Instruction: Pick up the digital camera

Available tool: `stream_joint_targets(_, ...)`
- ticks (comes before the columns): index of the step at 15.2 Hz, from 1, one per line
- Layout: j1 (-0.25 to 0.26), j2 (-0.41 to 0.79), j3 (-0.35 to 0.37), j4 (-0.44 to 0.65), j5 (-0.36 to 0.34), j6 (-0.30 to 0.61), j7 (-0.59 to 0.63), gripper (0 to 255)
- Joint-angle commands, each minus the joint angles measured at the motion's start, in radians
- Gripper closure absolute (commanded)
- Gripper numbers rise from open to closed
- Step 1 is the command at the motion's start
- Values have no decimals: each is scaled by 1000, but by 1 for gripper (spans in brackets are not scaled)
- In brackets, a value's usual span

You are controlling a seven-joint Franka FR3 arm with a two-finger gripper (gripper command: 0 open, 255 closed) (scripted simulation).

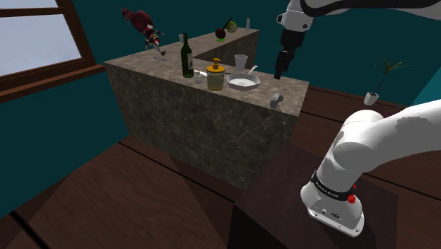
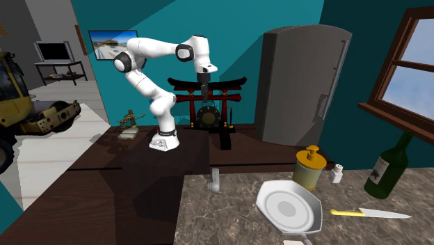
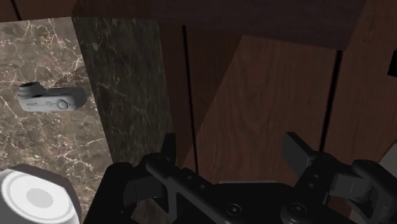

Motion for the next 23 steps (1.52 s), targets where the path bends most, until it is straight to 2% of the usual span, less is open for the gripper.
stream_joint_targets(1, -11, 8, -50, -26, -31, 49, -58, 0)
stream_joint_targets(9, -36, 108, -253, -83, -125, 264, -271, 0)
stream_joint_targets(14, -20, 228, -396, -67, -143, 407, -415, 0)
stream_joint_targets(19, 40, 389, -560, -13, -94, 546, -589, 0)
stream_joint_targets(21, 82, 467, -636, 20, -43, 597, -674, 0)
stream_joint_targets(23, 134, 555, -719, 58, 38, 643, -778, 0)
